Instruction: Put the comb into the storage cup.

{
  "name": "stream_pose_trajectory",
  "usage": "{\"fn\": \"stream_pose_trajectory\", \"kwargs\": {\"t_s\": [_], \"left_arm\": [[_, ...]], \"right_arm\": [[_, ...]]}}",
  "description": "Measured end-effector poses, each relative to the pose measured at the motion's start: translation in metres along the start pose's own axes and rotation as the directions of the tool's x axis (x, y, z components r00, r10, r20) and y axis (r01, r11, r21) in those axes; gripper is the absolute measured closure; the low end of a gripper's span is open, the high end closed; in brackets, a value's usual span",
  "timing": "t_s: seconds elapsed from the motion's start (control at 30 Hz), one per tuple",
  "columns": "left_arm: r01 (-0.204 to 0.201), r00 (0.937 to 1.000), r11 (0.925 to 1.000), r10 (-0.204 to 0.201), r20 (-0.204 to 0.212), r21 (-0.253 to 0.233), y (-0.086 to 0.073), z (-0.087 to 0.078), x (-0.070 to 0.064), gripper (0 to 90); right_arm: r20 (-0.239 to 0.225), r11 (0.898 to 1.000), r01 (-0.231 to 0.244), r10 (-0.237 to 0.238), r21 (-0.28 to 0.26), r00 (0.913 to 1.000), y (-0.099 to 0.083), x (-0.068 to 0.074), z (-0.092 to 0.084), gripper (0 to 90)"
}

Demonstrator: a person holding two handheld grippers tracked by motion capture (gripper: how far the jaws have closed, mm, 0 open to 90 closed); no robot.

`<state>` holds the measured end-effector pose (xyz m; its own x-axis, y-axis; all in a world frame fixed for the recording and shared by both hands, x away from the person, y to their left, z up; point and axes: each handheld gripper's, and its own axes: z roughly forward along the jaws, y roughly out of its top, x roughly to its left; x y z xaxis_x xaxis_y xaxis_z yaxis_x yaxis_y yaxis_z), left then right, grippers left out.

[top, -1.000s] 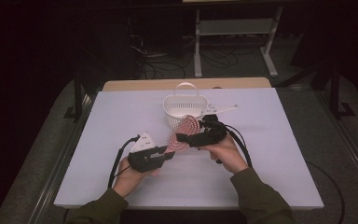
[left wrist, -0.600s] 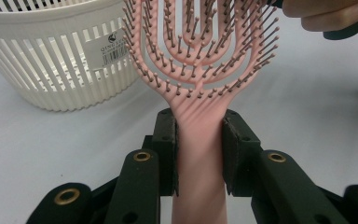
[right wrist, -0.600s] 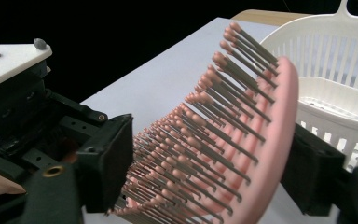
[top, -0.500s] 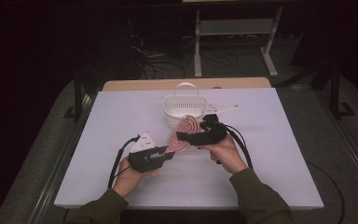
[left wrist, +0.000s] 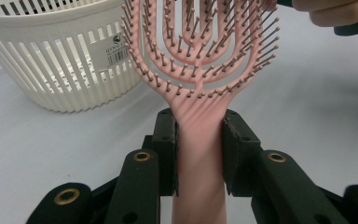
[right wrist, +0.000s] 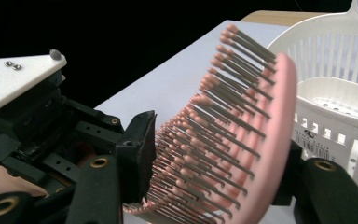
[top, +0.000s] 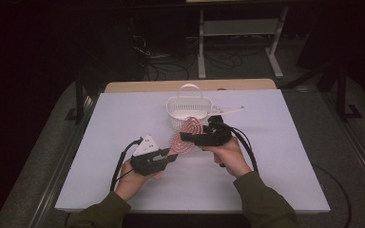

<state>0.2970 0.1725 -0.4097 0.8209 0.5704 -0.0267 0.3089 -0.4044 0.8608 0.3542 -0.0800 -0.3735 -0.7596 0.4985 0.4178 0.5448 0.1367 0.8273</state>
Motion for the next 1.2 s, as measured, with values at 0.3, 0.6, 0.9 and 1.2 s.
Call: {"fn": "stream_pose_trajectory", "kwargs": {"t_s": [0.3,0.6,0.9,1.2], "left_arm": [[-0.012,0.9999,0.9999,0.012,-0.005,0.005,-0.0001,0.0009,-0.0007,70.2],[-0.016,0.9999,0.9998,0.016,0.001,0.008,-0.0003,0.0016,-0.0009,70.4],[-0.015,0.9999,0.9999,0.015,0.008,0.005,-0.0004,0.0022,-0.0011,70.5],[-0.003,0.9999,1.0,0.003,0.015,-0.003,-0.0003,0.0014,0.0006,68.6]], "right_arm": [[-0.028,1.0,-0.021,0.02,-0.009,0.9994,0.0,-0.0017,-0.001,54.1],[-0.063,0.999,-0.045,0.043,-0.029,0.9971,-0.0001,-0.0028,-0.0018,59.2],[-0.092,0.997,-0.063,0.058,-0.049,0.9941,0.0,-0.0021,-0.0023,62.7],[-0.103,0.995,-0.076,0.069,-0.061,0.9922,-0.0003,-0.0025,-0.0033,63.2]]}}
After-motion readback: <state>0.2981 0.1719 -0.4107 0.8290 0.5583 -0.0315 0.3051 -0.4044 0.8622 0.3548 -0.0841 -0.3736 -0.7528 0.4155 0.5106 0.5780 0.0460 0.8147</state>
